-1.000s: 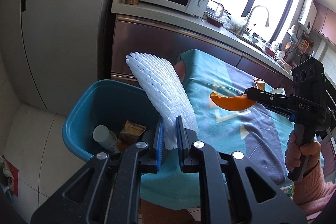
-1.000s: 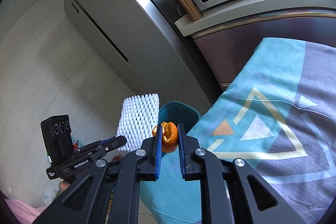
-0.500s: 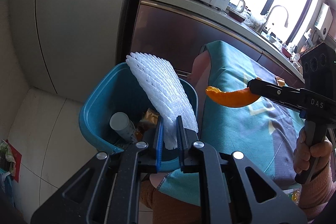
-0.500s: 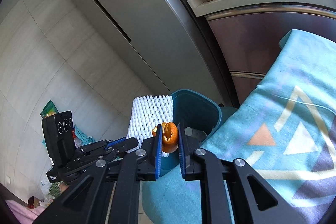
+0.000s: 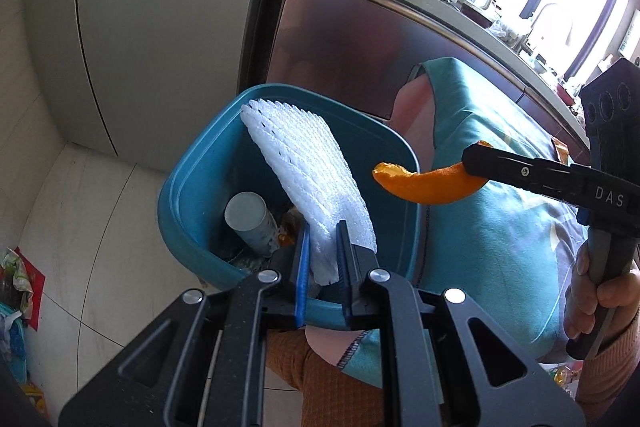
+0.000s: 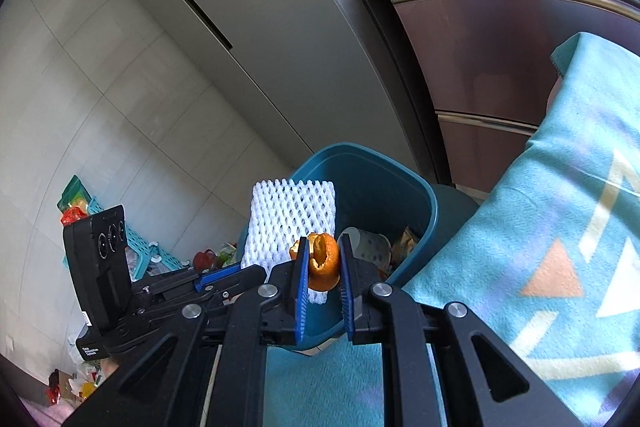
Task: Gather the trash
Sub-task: 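Open both tools to drop the net and peel into the teal bin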
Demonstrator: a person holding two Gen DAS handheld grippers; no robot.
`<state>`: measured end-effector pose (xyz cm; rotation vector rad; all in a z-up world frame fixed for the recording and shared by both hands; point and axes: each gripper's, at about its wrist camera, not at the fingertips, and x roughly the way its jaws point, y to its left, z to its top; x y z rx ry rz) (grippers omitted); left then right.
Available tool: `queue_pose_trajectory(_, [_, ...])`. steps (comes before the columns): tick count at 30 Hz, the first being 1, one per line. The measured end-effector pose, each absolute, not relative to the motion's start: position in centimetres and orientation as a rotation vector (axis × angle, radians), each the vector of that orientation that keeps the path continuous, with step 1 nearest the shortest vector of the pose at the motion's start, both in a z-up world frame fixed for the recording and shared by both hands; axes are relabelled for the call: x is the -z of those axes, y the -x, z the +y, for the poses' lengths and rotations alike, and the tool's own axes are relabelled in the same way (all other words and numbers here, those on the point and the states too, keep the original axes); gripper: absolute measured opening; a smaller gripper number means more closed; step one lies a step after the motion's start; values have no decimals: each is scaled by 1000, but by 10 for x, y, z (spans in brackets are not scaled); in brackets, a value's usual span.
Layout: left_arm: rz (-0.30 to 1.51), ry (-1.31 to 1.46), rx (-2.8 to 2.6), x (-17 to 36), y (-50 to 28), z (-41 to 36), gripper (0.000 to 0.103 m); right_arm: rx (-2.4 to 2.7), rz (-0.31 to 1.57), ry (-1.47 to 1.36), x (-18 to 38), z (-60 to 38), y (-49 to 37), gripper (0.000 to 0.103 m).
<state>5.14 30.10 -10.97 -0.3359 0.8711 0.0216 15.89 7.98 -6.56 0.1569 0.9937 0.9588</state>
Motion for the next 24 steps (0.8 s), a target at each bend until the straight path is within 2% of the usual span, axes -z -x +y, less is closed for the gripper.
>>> queue_pose_trajectory(7, [904, 334, -25, 125, -65, 299, 13, -949, 1024, -131, 77, 96, -159, 14])
queue_pose_trajectory(12, [915, 348, -22, 136, -73, 299, 13, -943, 1034, -122, 81, 103, -159, 20])
queue_pose_trajectory(16, [928, 377, -22, 146, -77, 301, 20, -942, 1036, -132, 82, 101, -160, 22])
queue_pose_trajectory(24, [923, 370, -23, 147, -73, 295, 25, -948, 1031, -152, 85, 89, -160, 26])
